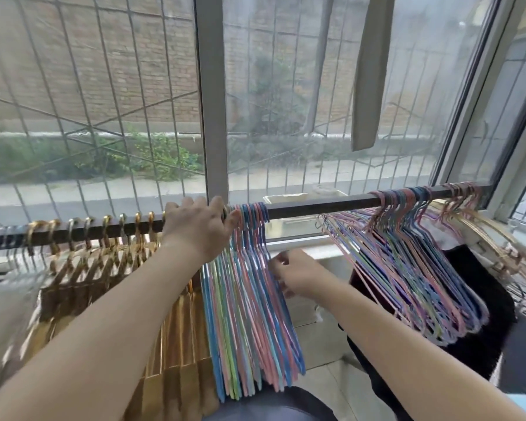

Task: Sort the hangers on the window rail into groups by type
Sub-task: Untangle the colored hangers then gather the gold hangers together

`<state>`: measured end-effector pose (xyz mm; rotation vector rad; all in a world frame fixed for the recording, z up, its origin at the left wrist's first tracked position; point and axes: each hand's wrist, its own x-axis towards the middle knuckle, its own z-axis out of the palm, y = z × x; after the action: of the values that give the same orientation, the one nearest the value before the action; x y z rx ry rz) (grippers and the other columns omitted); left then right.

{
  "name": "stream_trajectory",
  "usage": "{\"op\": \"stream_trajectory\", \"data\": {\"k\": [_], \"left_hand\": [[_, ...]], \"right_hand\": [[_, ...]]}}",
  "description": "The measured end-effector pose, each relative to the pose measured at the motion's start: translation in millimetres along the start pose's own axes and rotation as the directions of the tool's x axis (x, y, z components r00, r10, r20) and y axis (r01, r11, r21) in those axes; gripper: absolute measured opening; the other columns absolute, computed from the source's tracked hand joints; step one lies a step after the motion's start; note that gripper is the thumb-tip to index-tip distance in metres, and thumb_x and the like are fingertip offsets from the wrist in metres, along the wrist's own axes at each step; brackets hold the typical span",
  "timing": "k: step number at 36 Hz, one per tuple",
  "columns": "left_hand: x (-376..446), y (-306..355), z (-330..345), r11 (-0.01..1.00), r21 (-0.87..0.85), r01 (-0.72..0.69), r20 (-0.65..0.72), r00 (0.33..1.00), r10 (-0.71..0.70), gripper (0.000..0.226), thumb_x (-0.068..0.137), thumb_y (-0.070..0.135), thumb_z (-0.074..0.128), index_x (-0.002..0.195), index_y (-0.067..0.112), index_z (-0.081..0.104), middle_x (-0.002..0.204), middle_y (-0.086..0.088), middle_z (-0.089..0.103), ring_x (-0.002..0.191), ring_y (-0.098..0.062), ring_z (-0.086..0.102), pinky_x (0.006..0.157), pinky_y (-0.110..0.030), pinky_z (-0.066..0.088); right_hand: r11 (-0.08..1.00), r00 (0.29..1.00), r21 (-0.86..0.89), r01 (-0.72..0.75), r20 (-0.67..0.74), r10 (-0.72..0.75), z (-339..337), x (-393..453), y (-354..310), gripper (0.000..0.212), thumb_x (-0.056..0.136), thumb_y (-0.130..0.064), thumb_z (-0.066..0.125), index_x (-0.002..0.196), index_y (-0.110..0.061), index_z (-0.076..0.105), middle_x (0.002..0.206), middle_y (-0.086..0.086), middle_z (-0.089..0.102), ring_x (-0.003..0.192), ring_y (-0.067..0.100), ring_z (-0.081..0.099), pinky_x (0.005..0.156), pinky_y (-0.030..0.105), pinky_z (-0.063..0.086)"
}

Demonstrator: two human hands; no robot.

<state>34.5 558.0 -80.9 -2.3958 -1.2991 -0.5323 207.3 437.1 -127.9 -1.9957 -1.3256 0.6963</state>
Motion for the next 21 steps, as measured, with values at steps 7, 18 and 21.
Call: {"op": "stream_trajectory", "data": {"k": [7, 18, 21], "left_hand": [[1, 1, -1, 1.000, -0.010, 0.012, 0.015, 1.000, -0.012, 0.068, 0.102, 0.068, 0.006, 0.126, 0.022, 0.050, 0.116, -0.010, 0.064, 0.109, -0.031, 0.059, 0.092, -0.048, 0.046], [1, 1, 0, 1.000, -0.019, 0.008, -0.015, 1.000, -0.009, 0.069, 0.101, 0.067, 0.005, 0.123, 0.021, 0.052, 0.114, -0.009, 0.065, 0.108, -0.031, 0.060, 0.091, -0.048, 0.044], [1, 1, 0, 1.000, -0.022, 0.009, -0.015, 1.000, -0.009, 0.070, 0.100, 0.067, 0.005, 0.124, 0.021, 0.053, 0.115, -0.009, 0.065, 0.110, -0.031, 0.060, 0.091, -0.049, 0.043]], "right_hand": [[0.999, 0.994, 0.032, 0.013, -0.109, -0.009, 18, -4, 12, 0.030, 0.104, -0.033, 0.057, 0.121, -0.009, 0.066, 0.110, 0.006, 0.069, 0.097, 0.020, 0.065, 0.085, 0.034, 0.054], [0.985, 0.990, 0.167, 0.035, -0.138, -0.012, 6, -52, 47, 0.054, 0.098, -0.019, 0.063, 0.148, -0.030, 0.044, 0.082, -0.001, 0.058, 0.068, 0.012, 0.060, 0.070, 0.031, 0.055], [0.956, 0.983, 0.294, 0.018, -0.181, 0.037, -2, -71, 61, 0.046, 0.094, -0.015, 0.066, 0.136, -0.032, 0.055, 0.076, 0.000, 0.060, 0.069, 0.021, 0.059, 0.081, 0.055, 0.057]]}}
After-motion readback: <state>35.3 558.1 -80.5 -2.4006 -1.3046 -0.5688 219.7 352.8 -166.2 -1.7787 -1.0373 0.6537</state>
